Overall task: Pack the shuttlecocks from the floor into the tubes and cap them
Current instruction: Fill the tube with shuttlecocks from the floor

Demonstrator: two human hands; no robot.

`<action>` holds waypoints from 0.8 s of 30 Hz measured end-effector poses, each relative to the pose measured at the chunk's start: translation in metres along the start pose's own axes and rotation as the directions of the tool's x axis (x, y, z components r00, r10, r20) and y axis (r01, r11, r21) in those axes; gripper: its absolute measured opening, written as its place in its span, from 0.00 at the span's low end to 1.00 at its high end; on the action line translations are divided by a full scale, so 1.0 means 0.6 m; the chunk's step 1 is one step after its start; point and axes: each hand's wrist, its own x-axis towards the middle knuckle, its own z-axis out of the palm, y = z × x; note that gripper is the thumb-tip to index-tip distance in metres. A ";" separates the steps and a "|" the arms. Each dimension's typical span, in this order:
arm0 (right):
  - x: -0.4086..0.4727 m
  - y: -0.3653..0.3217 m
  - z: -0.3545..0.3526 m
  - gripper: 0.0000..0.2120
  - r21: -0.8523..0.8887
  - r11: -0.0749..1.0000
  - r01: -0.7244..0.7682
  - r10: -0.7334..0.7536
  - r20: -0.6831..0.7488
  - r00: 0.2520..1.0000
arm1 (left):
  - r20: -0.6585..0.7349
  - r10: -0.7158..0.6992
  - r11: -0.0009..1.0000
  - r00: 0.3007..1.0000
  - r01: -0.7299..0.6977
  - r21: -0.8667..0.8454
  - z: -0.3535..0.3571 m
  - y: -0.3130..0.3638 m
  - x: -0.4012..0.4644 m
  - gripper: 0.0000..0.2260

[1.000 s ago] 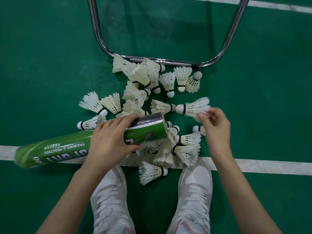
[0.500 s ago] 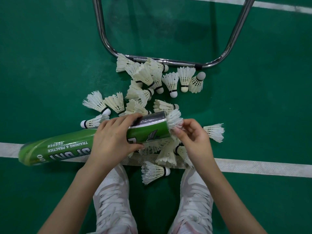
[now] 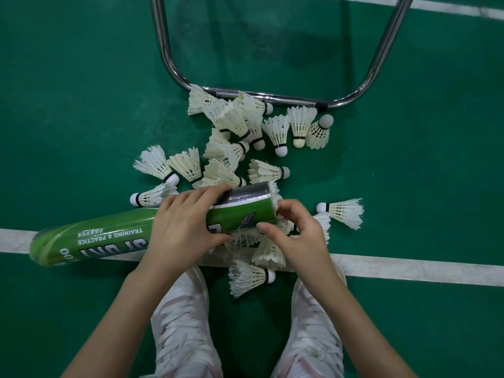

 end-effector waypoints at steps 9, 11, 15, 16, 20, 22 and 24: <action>0.007 0.007 0.005 0.11 0.023 1.000 -0.006 0.006 0.001 1.000 | 0.014 0.004 1.000 1.000 -0.004 0.002 0.002 0.001 -0.001 0.38; 0.007 0.006 0.005 0.11 0.029 1.000 -0.008 0.008 0.012 1.000 | 0.023 0.003 1.000 1.000 -0.003 0.008 0.002 0.000 -0.001 0.38; 0.010 0.010 0.004 0.11 0.001 1.000 -0.002 0.001 0.040 0.999 | 0.028 0.003 1.000 1.000 -0.003 0.018 0.003 0.001 -0.001 0.38; 0.011 0.011 0.004 0.11 -0.005 1.000 -0.001 0.001 0.050 0.999 | 0.027 0.002 1.000 1.000 -0.002 0.020 0.003 0.000 -0.001 0.38; 0.015 0.012 0.000 0.10 0.020 0.999 -0.026 0.024 0.114 0.993 | 0.049 -0.012 1.000 0.999 0.011 0.014 0.001 0.000 -0.001 0.38; 0.017 0.011 -0.002 0.10 0.023 0.999 -0.042 0.039 0.142 0.989 | 0.070 -0.017 1.000 0.997 0.016 0.012 0.000 -0.001 -0.002 0.37; 0.020 0.010 -0.004 0.10 0.009 0.999 -0.044 0.042 0.166 0.985 | 0.087 -0.022 1.000 0.996 0.021 0.011 -0.001 -0.002 -0.002 0.38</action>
